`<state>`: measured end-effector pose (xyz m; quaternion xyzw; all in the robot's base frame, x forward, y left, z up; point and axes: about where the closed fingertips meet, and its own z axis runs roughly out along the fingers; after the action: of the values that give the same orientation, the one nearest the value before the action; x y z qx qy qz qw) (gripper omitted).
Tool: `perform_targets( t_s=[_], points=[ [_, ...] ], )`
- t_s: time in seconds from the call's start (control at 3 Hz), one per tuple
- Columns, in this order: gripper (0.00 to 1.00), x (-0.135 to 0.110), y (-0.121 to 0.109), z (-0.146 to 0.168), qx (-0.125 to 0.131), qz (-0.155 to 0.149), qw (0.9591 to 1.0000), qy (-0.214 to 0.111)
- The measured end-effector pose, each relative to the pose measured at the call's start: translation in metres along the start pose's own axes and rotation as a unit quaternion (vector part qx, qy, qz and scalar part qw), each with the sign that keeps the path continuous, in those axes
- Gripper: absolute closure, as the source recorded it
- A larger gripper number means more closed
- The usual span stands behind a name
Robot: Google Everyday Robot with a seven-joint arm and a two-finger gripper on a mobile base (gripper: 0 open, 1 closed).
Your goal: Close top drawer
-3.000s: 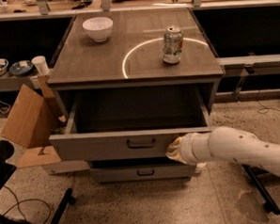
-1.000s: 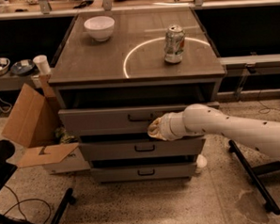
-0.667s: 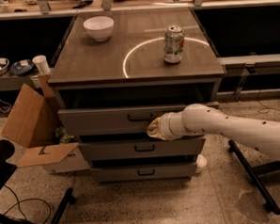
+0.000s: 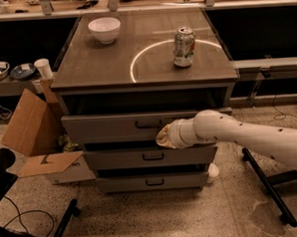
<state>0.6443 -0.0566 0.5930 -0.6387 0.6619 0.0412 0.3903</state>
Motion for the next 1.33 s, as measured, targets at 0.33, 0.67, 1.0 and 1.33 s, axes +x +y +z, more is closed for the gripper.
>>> perform_targets(
  t_s=[0.33, 0.67, 1.0, 1.33],
  points=[
    [0.05, 0.0, 0.0, 0.0001, 0.0, 0.0, 1.0, 0.0],
    [0.0, 0.0, 0.0001, 0.0001, 0.0, 0.0, 1.0, 0.0],
    [0.0, 0.0, 0.0001, 0.0001, 0.0, 0.0, 1.0, 0.0],
    [0.18, -0.0001, 0.0001, 0.0001, 0.0, 0.0, 1.0, 0.0]
  ],
)
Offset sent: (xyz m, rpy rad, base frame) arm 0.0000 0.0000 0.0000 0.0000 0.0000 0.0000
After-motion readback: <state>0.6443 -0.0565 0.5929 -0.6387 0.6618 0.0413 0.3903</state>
